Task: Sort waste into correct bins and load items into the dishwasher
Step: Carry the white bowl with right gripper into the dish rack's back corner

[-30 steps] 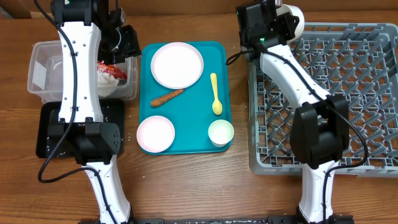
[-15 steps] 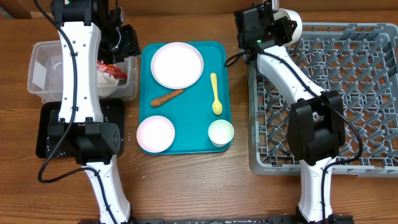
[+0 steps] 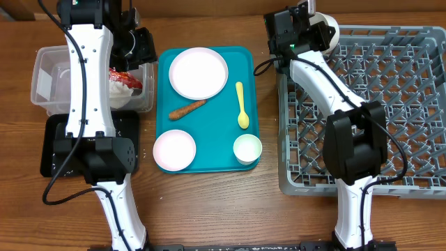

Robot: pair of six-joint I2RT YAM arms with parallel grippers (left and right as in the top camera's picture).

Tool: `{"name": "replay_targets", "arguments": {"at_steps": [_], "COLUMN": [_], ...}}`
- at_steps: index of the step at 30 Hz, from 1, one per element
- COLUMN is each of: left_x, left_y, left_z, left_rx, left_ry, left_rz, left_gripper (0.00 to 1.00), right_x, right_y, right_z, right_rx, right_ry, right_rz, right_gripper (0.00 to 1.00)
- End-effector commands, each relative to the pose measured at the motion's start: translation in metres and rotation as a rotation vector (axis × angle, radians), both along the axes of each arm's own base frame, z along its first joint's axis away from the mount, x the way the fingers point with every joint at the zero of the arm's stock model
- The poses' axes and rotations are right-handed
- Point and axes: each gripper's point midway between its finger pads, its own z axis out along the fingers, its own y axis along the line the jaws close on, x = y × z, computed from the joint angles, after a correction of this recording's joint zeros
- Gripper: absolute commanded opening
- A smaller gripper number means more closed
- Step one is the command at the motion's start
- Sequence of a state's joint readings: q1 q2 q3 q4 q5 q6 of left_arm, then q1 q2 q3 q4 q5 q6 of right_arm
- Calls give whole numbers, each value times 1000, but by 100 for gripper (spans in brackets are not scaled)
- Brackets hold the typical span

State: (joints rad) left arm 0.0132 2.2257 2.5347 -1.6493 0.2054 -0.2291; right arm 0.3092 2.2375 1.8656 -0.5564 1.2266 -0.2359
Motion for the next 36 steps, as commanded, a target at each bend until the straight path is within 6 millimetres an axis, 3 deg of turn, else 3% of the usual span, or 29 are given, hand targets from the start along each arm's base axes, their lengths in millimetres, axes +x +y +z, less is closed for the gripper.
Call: {"name": "replay_targets", "arguments": {"at_steps": [1,10,14,22,29,30,31,32,36], "left_x": [2,2,2,2,2,2,2,2,2], "left_y": [1,1,1,0,1,1,1,1,1], "left_z": [10,10,10,10,10,10,10,10,10], "left_rx": [13,13,13,13,13,13,13,13,13], "left_ry": [-39,-40,-39,-39,-39,-39,-39,-39,-43], "left_rz": [-25,-26,-26,-26,-25,-25,-25,-25,-25], "left_gripper": [56,56,56,56,56,56,56,56,56], "right_x": [-5,-22,-23,-22,-25,-26,-27,-28,-36], "right_y": [-14,-22,-10,33,37,36,36,36,40], "right_z": [2,13,11,-3,-5,-6,-7,-7,-9], "right_rx": [-50,-167,-168,-111,-108,-112,-117,-122,-156], "right_ry": [-5,34,44,78,87,97,108,120,175], "right_rz": [-56,-125,-103,17,24,25,25,26,37], "right_gripper": [4,4,4,4,4,10,26,35,45]}}
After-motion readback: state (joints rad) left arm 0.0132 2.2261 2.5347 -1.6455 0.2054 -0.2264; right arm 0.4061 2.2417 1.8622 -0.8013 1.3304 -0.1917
